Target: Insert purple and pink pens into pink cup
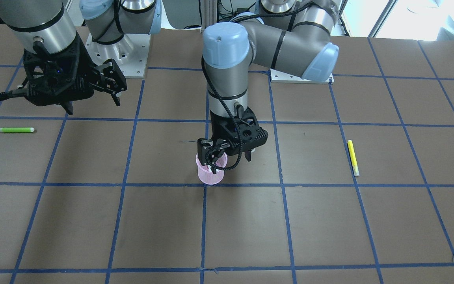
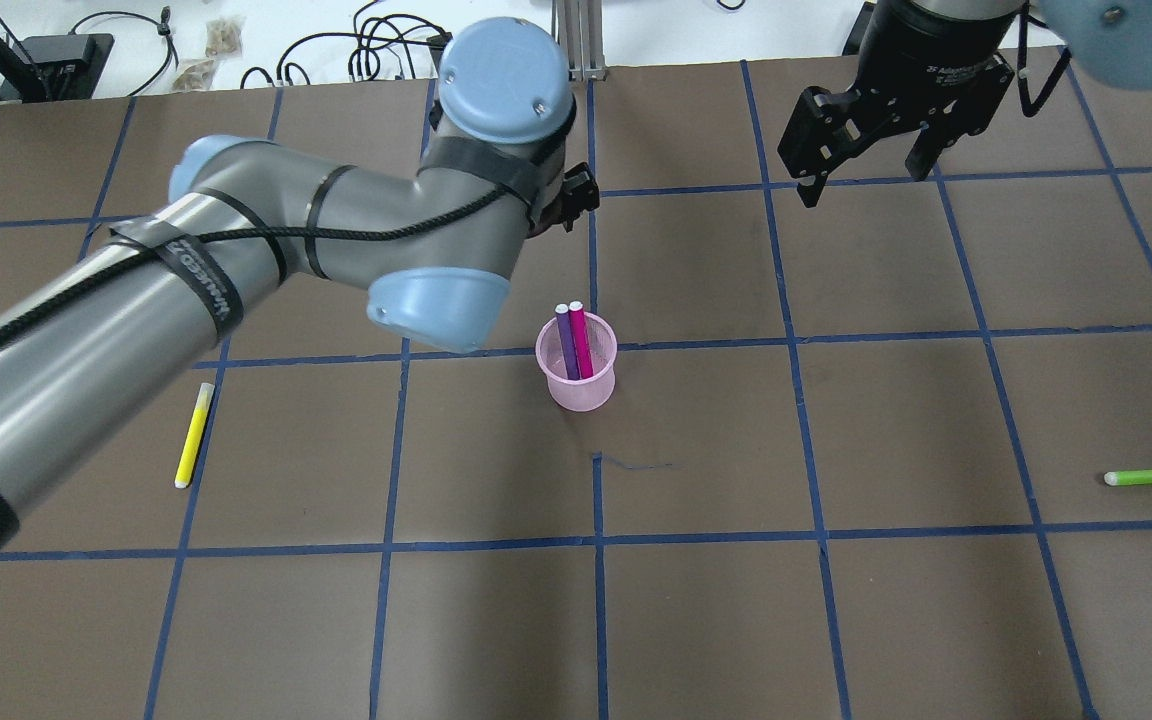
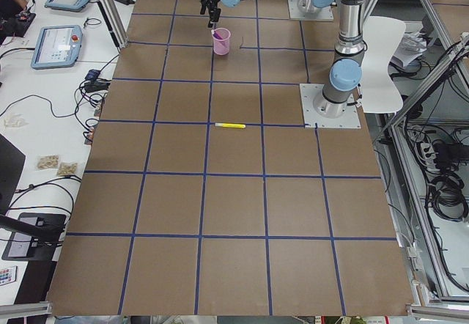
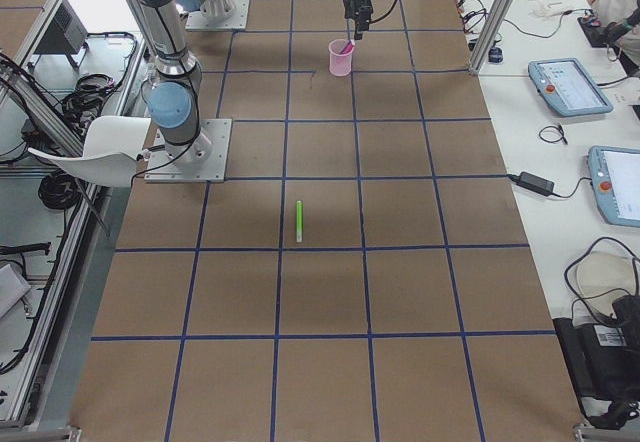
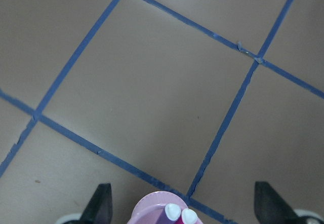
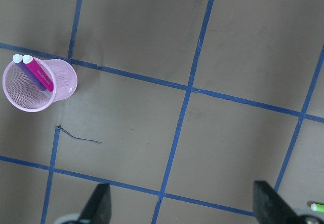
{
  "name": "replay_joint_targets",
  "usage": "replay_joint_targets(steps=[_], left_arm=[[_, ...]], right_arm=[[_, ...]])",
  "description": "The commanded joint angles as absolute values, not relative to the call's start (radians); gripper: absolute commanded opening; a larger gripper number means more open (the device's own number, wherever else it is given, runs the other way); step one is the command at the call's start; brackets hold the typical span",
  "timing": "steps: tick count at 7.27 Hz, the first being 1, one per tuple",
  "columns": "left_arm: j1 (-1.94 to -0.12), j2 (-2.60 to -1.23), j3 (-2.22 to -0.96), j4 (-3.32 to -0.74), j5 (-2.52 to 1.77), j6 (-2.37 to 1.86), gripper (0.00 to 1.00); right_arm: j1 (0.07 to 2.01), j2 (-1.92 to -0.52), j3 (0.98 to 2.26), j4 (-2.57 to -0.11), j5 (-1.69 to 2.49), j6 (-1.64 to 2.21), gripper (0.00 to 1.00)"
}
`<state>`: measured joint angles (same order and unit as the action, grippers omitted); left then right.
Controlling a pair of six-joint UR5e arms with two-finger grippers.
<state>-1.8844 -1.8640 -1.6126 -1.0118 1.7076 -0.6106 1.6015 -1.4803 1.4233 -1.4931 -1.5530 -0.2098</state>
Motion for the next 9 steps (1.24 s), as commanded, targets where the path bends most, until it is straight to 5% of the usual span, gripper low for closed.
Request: replay_joint_targets(steps=[1, 5, 9], left_arm=[[-1.723, -1.813, -1.539, -1.236, 1.53, -0.23, 1.0], [-1.547, -1.7, -1.525, -1.59, 1.563, -0.094, 1.0], [-1.509, -1.56, -1.569, -1.654, 1.6, -0.089, 1.0]], right_arm=[[1.601, -1.48, 1.419, -1.493, -1.545, -0.203, 1.0], [1.595, -1.503, 1.425, -1.56, -1.565, -0.152, 1.0], [1.586, -1.502, 1.425, -1.565, -1.562, -0.086, 1.0]])
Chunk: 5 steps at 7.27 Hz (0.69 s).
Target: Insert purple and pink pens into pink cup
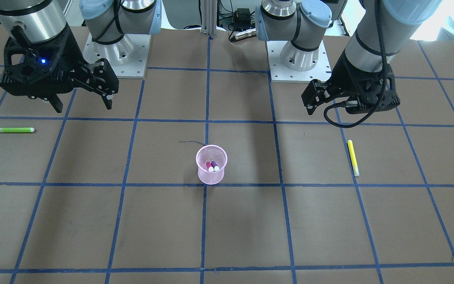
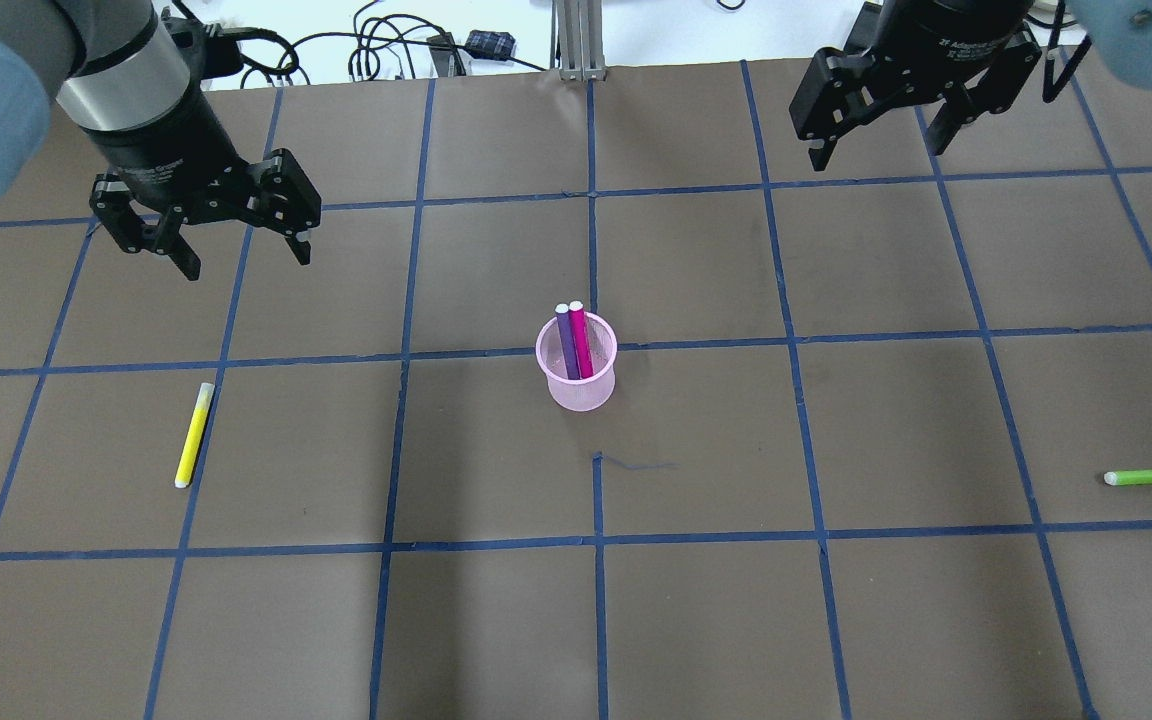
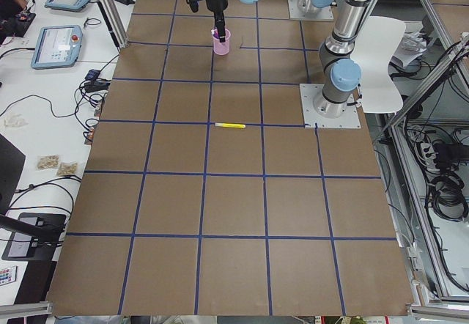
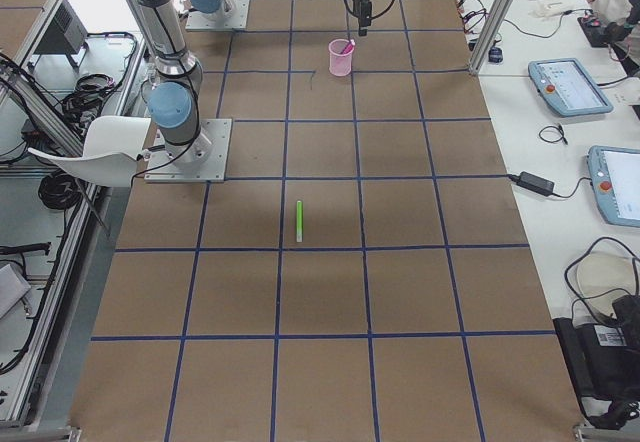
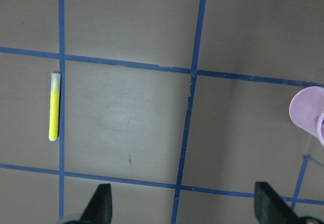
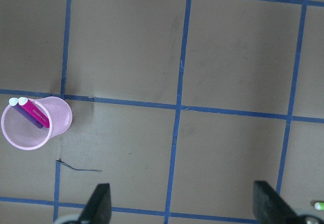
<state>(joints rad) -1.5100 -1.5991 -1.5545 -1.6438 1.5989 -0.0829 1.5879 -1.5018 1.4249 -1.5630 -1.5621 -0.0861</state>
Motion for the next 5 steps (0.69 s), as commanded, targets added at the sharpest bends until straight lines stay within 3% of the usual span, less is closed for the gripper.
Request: replay_joint_targets(steps=[1, 5], left_arm=[[-1.512, -1.54, -1.591, -1.652, 1.595, -0.092, 1.0], [-1.516, -1.473, -1.66, -1.651, 1.595, -0.112, 1.0]], right_arm=[[1.585, -1.502, 1.425, -1.565, -1.557, -0.086, 1.0], [1.582, -1.502, 1.425, -1.56, -1.559, -0.086, 1.0]])
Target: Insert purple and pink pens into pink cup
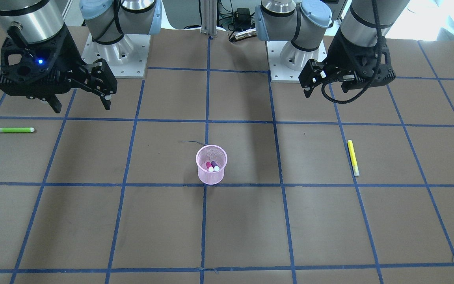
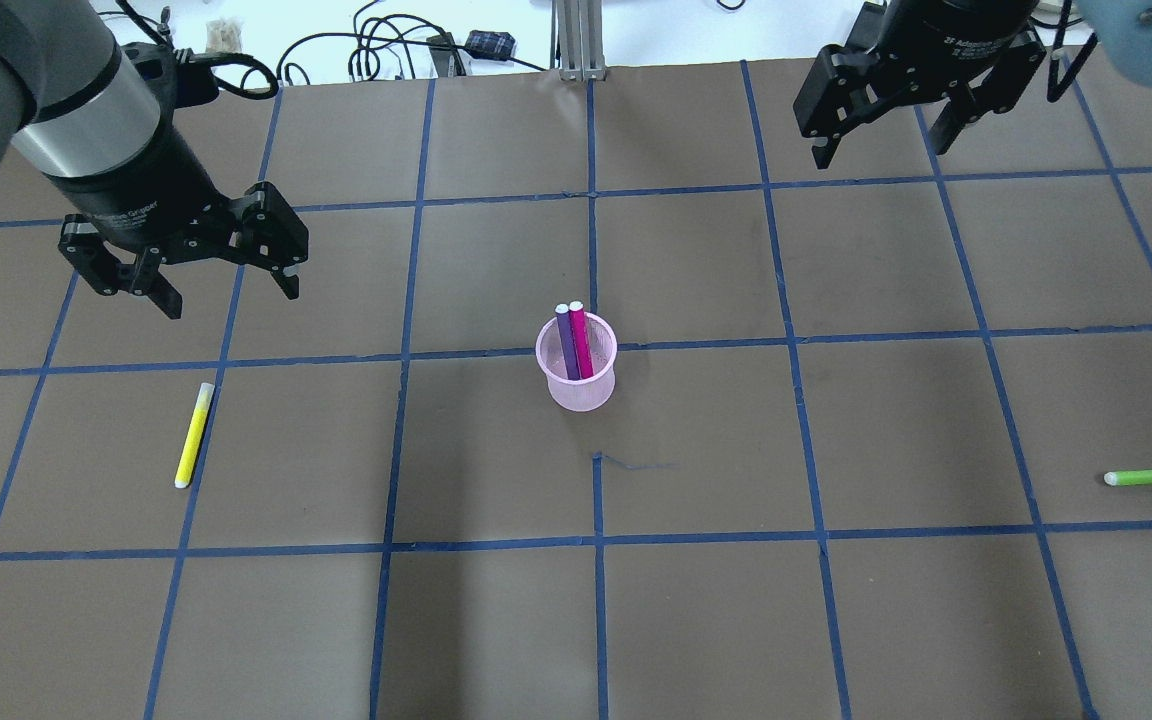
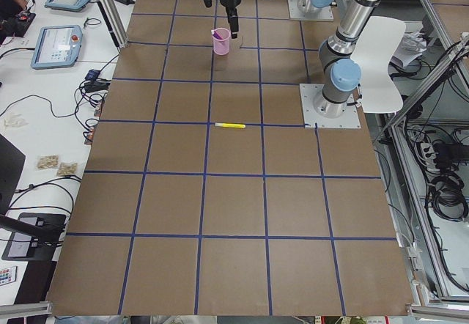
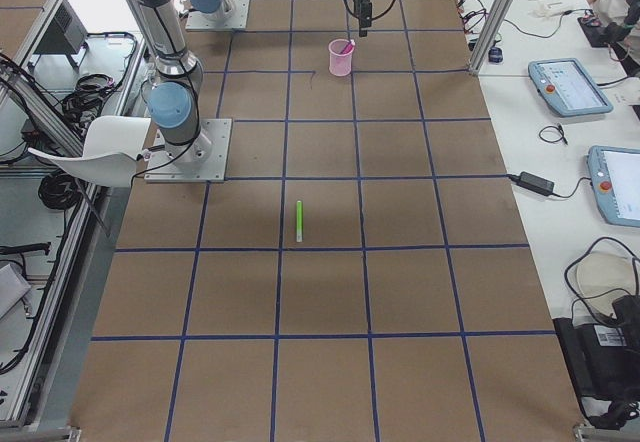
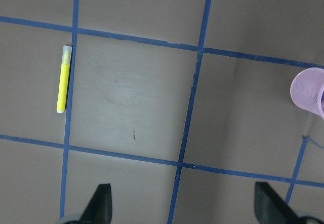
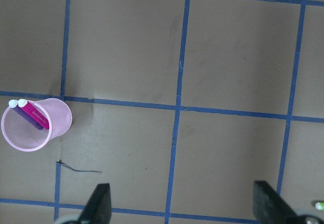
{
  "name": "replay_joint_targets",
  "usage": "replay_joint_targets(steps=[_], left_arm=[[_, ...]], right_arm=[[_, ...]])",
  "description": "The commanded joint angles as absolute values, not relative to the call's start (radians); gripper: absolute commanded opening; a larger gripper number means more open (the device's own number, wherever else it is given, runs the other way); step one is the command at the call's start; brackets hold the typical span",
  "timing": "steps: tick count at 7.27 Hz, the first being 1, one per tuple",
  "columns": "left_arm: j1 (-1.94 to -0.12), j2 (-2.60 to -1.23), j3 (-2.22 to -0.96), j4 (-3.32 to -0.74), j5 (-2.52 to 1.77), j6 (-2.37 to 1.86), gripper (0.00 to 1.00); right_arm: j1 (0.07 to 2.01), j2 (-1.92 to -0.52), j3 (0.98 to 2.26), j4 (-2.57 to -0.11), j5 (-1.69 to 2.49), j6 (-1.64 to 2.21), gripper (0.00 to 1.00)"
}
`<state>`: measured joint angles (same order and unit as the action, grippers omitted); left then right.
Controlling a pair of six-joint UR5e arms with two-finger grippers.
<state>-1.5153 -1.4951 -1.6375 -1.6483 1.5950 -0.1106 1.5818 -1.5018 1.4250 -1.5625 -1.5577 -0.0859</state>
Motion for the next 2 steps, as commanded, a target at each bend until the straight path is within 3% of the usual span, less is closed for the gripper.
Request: replay_joint_targets(steps=[1, 2], left_arm=[[-1.516, -1.456, -1.684, -1.648, 1.597, -0.112, 1.0], [-1.516, -1.453, -1.687, -1.643, 1.597, -0.107, 1.0]], right_arm=[[1.582, -1.5, 1.425, -1.559, -1.555, -0.086, 1.0], [1.582, -1.502, 1.425, -1.557, -1.555, -0.086, 1.0]])
